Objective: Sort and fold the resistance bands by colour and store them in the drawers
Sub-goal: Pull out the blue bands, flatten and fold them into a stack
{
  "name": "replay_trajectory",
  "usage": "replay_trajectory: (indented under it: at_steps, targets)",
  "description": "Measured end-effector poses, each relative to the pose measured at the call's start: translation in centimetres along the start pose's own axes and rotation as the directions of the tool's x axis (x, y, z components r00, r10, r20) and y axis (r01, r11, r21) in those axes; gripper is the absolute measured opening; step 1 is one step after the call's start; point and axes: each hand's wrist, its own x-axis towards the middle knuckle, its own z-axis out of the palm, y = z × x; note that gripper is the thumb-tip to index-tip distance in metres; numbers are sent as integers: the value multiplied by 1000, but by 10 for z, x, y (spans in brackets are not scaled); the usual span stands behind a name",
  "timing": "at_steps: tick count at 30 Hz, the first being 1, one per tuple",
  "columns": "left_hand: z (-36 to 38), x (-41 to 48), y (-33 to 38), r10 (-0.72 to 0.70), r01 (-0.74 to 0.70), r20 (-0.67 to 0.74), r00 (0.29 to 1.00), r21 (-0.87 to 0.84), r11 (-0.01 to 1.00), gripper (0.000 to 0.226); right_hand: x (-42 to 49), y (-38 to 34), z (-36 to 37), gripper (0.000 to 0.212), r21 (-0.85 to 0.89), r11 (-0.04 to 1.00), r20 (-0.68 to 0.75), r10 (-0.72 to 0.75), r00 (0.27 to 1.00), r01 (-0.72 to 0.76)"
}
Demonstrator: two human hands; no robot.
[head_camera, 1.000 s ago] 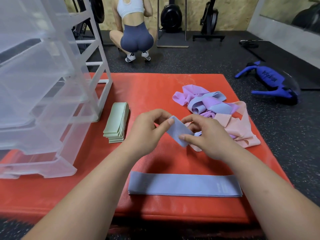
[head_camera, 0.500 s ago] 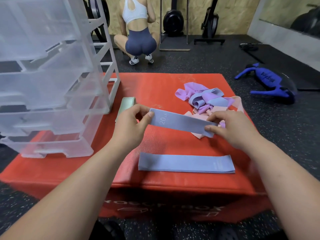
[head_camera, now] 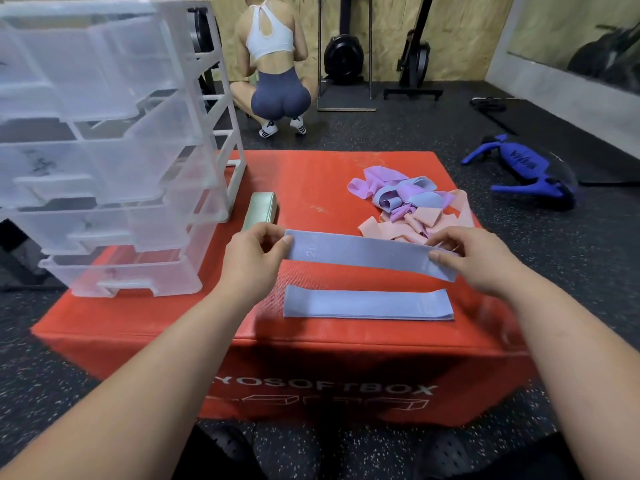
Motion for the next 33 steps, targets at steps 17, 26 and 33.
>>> replay_trajectory:
  at_steps: [17,26,33]
  targets:
    - [-3,-23,-7,23,-186,315,949,498,847,8,-33,0,10,27,5,998,49,57,997,-58]
    - [4,-24,-16,72,-359,431,899,634,685,17,-35,5,26,33,-187,981,101,64,993,-44]
    - [-2,-18,-21,98,-396,545,832,461,794,45,-36,11,12,51,-201,978,191,-9,982,48]
